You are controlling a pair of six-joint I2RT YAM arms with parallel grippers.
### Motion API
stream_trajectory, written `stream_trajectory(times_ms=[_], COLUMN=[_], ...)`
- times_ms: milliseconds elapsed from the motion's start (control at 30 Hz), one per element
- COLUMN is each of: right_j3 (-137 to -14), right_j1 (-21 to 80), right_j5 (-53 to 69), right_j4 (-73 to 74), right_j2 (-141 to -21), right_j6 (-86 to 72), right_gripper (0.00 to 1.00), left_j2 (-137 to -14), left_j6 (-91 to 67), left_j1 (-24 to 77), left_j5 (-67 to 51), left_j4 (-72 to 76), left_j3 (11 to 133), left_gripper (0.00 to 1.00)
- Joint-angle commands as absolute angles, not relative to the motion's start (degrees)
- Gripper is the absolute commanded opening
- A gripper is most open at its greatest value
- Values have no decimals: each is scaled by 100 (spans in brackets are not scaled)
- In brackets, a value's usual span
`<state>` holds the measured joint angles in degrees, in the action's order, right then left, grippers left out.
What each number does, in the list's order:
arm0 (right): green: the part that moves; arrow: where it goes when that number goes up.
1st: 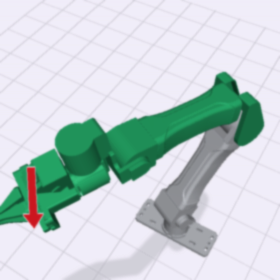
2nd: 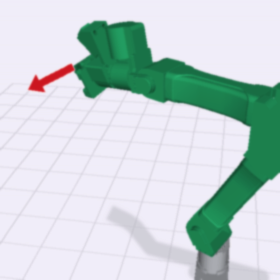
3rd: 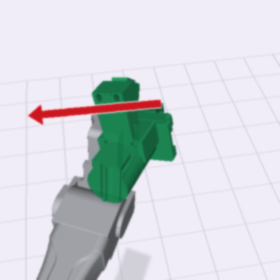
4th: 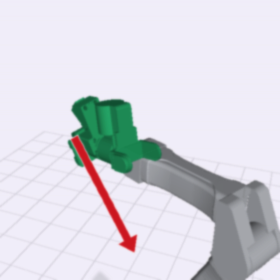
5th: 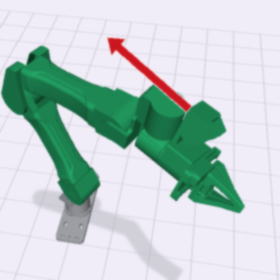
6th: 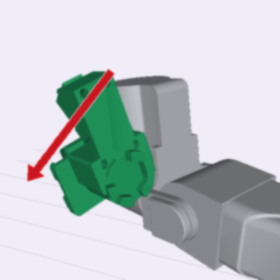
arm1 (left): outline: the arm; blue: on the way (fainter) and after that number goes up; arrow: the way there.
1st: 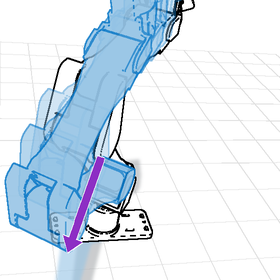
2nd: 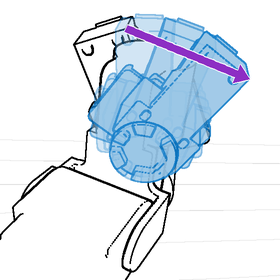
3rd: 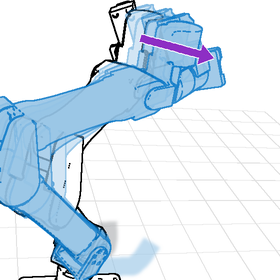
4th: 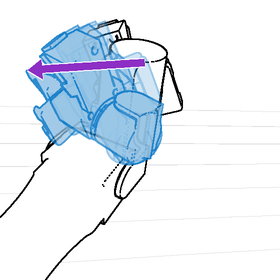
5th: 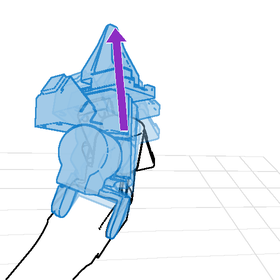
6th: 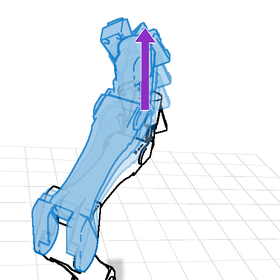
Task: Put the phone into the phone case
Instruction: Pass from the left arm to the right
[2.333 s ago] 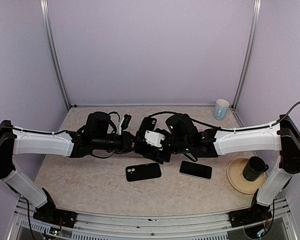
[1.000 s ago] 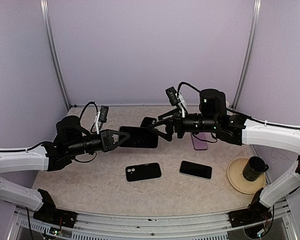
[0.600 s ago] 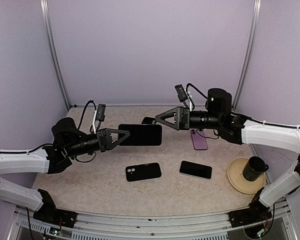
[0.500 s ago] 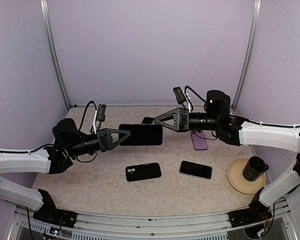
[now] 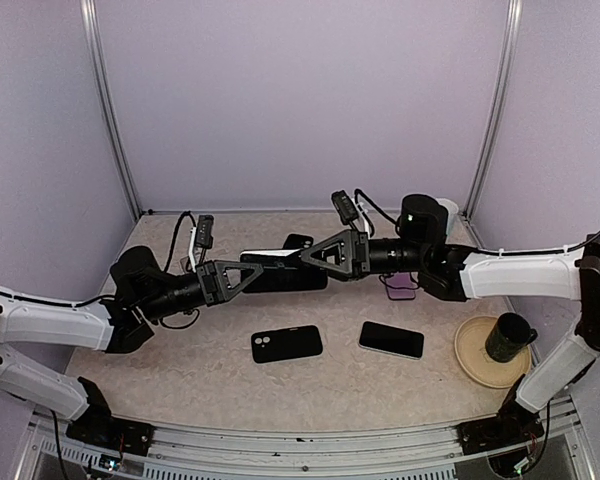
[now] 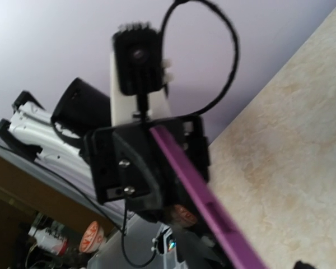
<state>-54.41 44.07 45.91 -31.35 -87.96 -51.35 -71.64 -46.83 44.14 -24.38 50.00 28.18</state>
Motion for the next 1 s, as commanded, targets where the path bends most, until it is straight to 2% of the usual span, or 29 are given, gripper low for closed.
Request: stream_trajectory(times_ms=[0, 500, 767, 967], right_j3=[-5400, -5404, -5423, -5367], right_j1=[4575, 4720, 4719, 4720], right_j5=[4775, 5047, 5170, 5223], right_j4=[-3492, -3880, -3911, -4003], right_j2=[-8970, -9118, -9096, -9101], right_j6=[-5162, -5205, -5063, -5062], right_gripper=[95, 80, 40, 14], left_j2=[-7330, -7506, -7554, -7568], left_j6=[-4925, -5042, -5027, -4994], left_j1=[4460, 4471, 4465, 4452], left_j5=[-2343, -2216, -2202, -2163], left_j4=[5832, 5868, 5695, 5582], left_j3=[2796, 2780, 2795, 2804], left_gripper=[0, 0, 0, 0])
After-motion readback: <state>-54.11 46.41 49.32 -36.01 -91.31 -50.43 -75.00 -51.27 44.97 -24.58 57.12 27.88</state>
